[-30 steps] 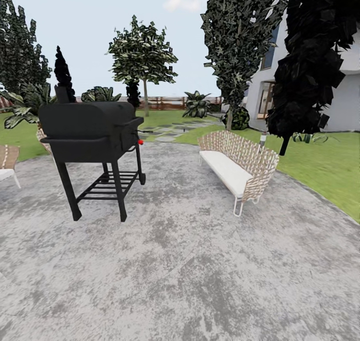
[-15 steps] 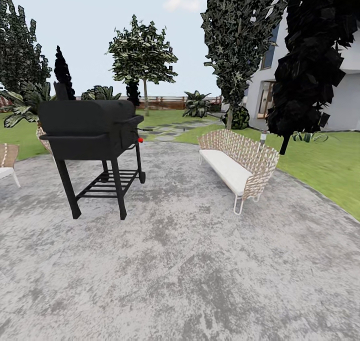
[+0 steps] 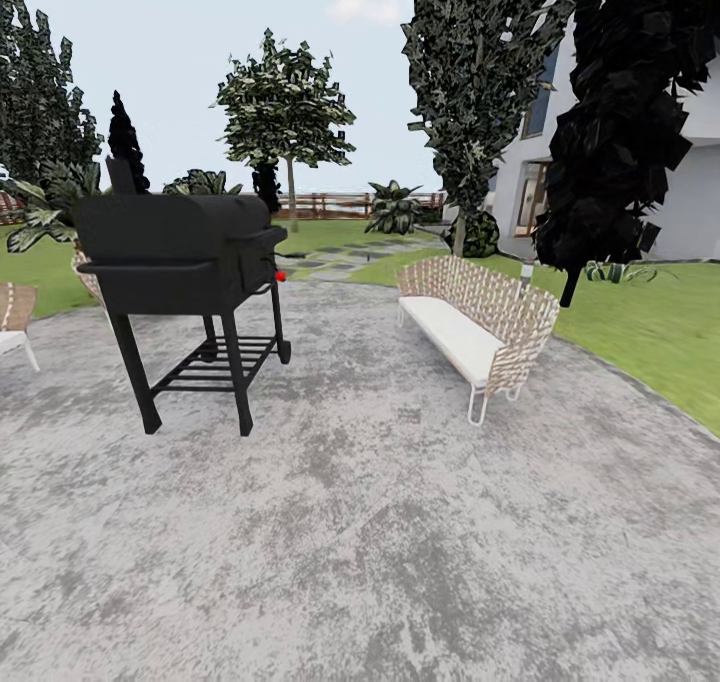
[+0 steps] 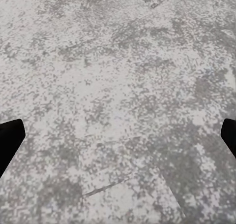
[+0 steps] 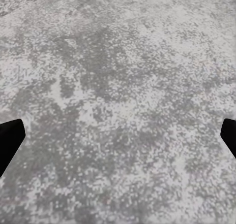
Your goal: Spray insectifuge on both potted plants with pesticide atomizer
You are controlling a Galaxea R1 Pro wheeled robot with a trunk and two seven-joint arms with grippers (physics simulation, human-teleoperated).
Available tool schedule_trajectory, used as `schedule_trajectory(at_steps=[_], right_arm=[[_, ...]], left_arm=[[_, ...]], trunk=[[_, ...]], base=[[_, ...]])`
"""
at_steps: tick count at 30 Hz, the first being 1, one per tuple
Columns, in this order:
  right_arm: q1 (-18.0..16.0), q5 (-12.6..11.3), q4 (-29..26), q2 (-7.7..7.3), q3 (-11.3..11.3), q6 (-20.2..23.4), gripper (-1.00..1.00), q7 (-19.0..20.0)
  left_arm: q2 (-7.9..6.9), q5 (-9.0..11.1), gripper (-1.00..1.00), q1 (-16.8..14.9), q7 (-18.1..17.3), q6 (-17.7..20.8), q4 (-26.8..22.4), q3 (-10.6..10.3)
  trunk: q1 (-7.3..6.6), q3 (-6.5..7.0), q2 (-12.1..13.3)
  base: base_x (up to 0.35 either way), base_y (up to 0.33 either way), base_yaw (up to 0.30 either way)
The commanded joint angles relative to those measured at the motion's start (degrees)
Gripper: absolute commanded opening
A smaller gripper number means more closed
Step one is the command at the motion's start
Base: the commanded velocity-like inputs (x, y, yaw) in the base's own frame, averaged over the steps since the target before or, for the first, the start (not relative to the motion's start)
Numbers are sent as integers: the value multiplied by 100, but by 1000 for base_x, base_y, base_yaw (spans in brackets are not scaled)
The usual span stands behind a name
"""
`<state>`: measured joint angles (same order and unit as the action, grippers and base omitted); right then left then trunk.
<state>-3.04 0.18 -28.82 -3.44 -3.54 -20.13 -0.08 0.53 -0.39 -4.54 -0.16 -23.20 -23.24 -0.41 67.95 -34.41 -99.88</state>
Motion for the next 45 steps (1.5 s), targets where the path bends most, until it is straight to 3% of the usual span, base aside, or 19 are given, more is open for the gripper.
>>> schedule_trajectory(at_steps=[1, 16, 45], right_arm=[[-3, 5, 6, 1, -7, -19, 100, -1], [-3, 17, 3, 1, 19, -23, 100, 25], [-3, 17, 8, 1, 28, -26, 100, 25]], left_arm=[[0, -4, 100, -3, -2, -18, 5, -3], [0, -3, 100, -3, -2, -18, 8, 1], [0, -4, 100, -3, 6, -18, 4, -1]], trunk=[[22, -24, -44], [351, -305, -646], [988, -1083, -1809]], base=[[0, 0, 0], [0, 0, 0], [0, 0, 0]])
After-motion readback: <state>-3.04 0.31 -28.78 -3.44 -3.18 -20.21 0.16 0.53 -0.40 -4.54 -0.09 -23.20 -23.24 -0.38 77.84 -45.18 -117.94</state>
